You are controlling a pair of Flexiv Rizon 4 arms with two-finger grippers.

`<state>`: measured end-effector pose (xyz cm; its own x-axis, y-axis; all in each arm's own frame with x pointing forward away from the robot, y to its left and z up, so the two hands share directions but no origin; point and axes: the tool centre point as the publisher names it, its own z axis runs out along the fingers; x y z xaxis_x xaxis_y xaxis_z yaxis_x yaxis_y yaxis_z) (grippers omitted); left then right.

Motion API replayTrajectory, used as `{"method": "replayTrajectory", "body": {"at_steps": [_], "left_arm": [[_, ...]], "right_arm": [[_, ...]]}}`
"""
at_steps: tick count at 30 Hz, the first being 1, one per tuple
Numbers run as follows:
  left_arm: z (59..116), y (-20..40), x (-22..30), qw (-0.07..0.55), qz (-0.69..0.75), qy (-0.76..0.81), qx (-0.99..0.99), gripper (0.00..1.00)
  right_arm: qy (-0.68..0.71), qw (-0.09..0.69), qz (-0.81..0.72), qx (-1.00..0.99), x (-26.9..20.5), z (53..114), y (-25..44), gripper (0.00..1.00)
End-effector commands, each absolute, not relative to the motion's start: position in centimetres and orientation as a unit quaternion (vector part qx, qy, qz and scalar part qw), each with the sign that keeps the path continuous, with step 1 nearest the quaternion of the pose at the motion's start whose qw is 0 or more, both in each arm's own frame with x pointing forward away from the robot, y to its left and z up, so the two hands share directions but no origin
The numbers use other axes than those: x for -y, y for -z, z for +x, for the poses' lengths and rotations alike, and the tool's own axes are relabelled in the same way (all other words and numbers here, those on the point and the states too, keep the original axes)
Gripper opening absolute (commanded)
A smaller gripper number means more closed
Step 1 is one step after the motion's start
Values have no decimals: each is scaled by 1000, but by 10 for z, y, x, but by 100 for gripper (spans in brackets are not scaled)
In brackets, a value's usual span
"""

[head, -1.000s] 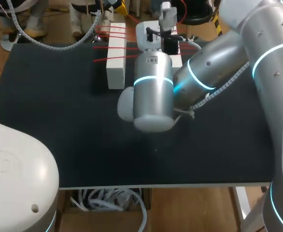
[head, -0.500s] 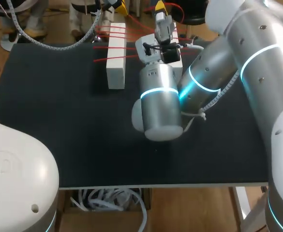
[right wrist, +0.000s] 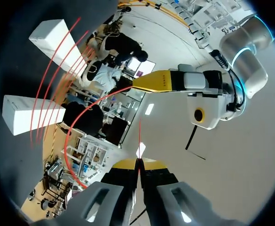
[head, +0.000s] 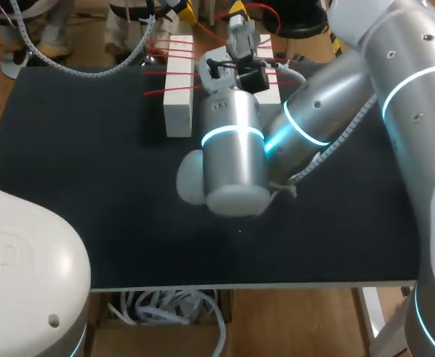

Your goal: Grab the tape and strap the tape.

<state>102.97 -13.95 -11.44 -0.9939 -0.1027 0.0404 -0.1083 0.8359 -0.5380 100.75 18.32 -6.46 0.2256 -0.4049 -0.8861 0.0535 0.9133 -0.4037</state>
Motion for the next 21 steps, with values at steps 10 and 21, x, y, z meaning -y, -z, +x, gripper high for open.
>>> {"method": "replayTrajectory", "body": {"at_steps": [10, 21], "left_arm": [[1030, 114, 140, 6, 55, -279, 959, 0], [1030, 114, 140, 6, 55, -279, 959, 0]], "right_arm": [[198, 692, -144, -679, -198, 1022, 68, 0], [175, 683, -178, -687, -200, 1026, 63, 0]]}}
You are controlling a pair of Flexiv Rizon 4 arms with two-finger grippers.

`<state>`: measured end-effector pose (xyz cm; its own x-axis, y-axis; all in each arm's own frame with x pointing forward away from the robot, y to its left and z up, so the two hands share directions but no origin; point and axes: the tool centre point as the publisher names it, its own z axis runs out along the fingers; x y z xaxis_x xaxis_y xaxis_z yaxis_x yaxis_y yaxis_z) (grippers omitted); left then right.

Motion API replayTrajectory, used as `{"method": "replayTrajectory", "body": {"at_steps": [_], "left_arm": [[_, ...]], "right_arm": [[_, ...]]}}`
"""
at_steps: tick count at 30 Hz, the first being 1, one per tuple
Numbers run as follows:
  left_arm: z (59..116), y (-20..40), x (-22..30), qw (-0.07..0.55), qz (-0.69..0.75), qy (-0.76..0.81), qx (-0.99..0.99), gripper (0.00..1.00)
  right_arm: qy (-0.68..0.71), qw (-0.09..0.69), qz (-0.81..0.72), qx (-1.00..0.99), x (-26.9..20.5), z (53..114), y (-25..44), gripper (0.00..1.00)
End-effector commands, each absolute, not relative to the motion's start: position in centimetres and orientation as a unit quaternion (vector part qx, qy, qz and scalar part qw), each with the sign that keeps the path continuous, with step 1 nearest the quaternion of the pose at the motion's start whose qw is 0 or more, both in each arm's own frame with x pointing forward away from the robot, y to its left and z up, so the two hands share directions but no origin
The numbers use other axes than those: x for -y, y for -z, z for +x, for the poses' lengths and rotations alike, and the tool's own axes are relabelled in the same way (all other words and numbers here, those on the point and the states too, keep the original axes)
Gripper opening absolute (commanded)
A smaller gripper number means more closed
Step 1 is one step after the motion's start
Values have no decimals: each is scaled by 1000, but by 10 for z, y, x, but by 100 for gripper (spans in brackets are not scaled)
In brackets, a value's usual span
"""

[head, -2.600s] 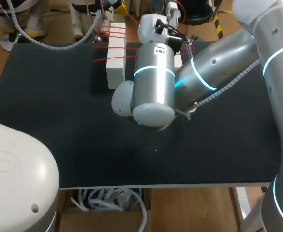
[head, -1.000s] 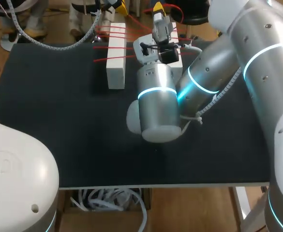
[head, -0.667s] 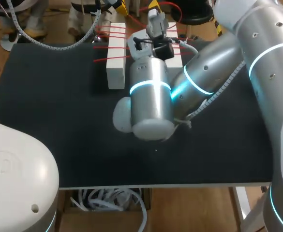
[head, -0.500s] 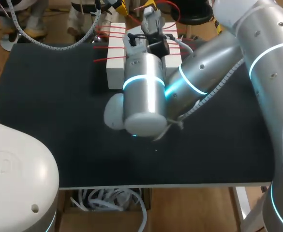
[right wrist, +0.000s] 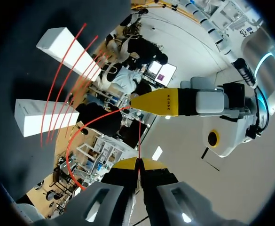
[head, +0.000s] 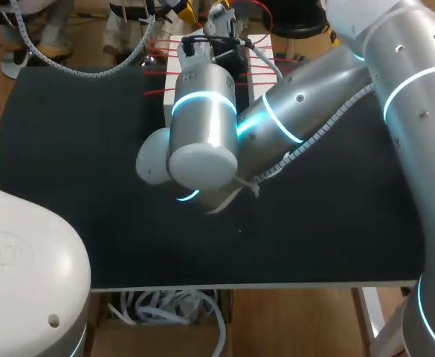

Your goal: Grab the tape and strap the tape.

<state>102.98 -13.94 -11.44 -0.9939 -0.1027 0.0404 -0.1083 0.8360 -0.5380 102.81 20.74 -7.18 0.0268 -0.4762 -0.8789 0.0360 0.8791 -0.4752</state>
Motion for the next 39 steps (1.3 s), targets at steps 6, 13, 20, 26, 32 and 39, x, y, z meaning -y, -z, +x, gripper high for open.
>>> {"method": "replayTrajectory", "body": {"at_steps": [6, 13, 20, 26, 32, 39], "left_arm": [[1030, 114, 140, 6, 55, -279, 959, 0], [1030, 114, 140, 6, 55, -279, 959, 0], [1030, 114, 140, 6, 55, -279, 959, 0], [1030, 114, 140, 6, 55, -279, 959, 0], [1030, 114, 140, 6, 55, -279, 959, 0], [1030, 114, 140, 6, 55, -279, 959, 0]], "right_arm": [[175, 674, -189, -692, -199, 1030, 67, 0], [169, 671, -186, -698, -200, 1032, 60, 0], [169, 673, -185, -696, -201, 1032, 58, 0], [171, 676, -181, -694, -205, 1031, 60, 0], [174, 679, -180, -690, -207, 1032, 62, 0], [179, 679, -179, -689, -212, 1032, 66, 0]]}}
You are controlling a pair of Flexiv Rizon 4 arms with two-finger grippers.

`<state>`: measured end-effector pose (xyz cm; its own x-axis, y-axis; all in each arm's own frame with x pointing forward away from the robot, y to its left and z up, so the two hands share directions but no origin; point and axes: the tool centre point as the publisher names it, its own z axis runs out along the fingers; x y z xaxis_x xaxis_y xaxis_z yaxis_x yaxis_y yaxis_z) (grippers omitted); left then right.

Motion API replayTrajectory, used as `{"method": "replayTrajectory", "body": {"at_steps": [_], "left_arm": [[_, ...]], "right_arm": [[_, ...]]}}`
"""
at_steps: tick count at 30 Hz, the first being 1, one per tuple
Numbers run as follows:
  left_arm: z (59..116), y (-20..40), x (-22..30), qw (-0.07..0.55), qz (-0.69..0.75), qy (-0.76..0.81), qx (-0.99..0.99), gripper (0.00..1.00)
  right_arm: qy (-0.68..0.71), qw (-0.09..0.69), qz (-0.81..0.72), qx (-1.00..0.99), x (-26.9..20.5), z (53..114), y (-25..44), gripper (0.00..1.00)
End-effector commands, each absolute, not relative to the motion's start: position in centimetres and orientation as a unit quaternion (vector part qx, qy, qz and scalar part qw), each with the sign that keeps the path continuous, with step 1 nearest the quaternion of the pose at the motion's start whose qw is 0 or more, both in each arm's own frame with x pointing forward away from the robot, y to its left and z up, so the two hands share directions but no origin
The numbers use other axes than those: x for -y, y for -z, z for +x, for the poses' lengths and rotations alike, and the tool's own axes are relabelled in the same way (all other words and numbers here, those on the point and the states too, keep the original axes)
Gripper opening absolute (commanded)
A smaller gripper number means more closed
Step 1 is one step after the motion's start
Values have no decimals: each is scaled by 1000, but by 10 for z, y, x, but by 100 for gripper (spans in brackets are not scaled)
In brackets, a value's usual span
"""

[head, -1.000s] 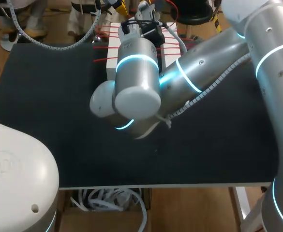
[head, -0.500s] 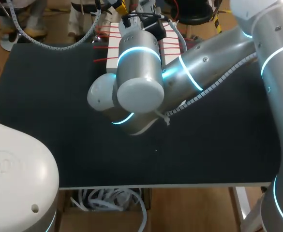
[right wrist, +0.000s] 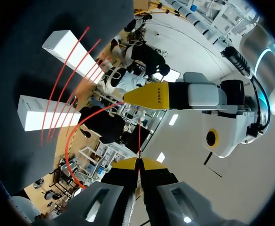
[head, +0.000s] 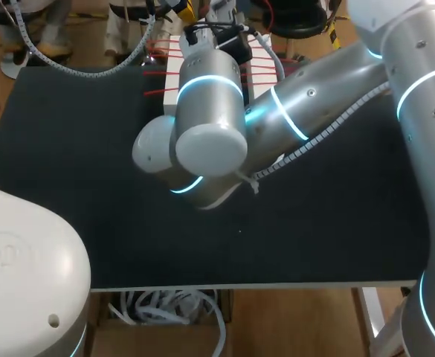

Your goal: Grab the tape and strap the tape.

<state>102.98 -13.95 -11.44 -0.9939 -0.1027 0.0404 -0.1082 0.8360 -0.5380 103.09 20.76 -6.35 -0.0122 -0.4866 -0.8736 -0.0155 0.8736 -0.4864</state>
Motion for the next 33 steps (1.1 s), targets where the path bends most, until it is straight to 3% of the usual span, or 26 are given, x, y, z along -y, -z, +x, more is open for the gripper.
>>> {"method": "replayTrajectory", "body": {"at_steps": [1, 33], "left_arm": [[1030, 114, 140, 6, 55, -279, 959, 0], [1030, 114, 140, 6, 55, -279, 959, 0]], "right_arm": [[180, 679, -179, -688, -213, 1032, 67, 0], [189, 676, -183, -689, -231, 1034, 76, 0]]}}
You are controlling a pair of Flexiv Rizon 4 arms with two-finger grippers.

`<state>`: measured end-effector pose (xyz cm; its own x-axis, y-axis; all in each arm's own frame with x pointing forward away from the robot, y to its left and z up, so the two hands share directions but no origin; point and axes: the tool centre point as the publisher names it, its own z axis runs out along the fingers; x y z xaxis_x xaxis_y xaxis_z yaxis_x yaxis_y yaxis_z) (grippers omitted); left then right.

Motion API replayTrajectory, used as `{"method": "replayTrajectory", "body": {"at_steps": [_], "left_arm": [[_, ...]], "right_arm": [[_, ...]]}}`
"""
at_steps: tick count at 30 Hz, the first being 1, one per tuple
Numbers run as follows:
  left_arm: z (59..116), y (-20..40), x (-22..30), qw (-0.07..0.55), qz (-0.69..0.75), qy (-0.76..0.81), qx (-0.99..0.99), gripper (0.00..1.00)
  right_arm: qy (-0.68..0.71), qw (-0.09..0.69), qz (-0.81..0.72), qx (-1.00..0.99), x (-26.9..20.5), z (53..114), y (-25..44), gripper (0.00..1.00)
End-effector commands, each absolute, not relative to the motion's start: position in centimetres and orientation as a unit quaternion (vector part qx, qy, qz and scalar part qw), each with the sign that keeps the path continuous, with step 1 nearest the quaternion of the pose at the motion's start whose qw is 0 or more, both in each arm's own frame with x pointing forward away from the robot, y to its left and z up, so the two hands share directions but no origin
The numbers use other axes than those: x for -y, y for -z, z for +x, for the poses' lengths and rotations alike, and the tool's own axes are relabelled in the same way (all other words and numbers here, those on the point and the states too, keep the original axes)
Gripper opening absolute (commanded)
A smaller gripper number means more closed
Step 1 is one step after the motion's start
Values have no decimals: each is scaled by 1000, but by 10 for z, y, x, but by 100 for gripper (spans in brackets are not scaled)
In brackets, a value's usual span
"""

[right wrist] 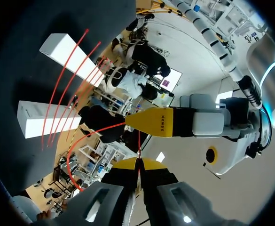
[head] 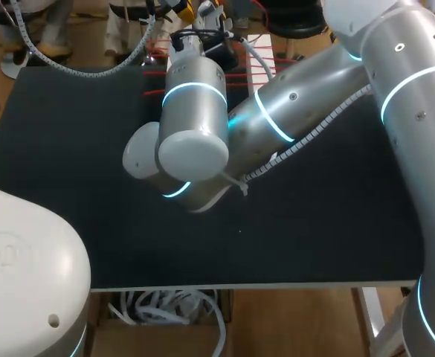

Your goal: Grab the tape and strap the tape.

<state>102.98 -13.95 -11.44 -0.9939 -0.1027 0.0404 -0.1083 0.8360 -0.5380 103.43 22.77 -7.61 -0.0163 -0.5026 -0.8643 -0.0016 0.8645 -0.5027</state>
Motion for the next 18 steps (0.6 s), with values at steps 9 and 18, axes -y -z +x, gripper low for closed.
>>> {"method": "replayTrajectory", "body": {"at_steps": [9, 18], "left_arm": [[1030, 114, 140, 6, 55, -279, 959, 0], [1030, 114, 140, 6, 55, -279, 959, 0]], "right_arm": [[192, 673, -188, -689, -234, 1031, 80, 0], [192, 670, -188, -692, -238, 1030, 81, 0]]}}
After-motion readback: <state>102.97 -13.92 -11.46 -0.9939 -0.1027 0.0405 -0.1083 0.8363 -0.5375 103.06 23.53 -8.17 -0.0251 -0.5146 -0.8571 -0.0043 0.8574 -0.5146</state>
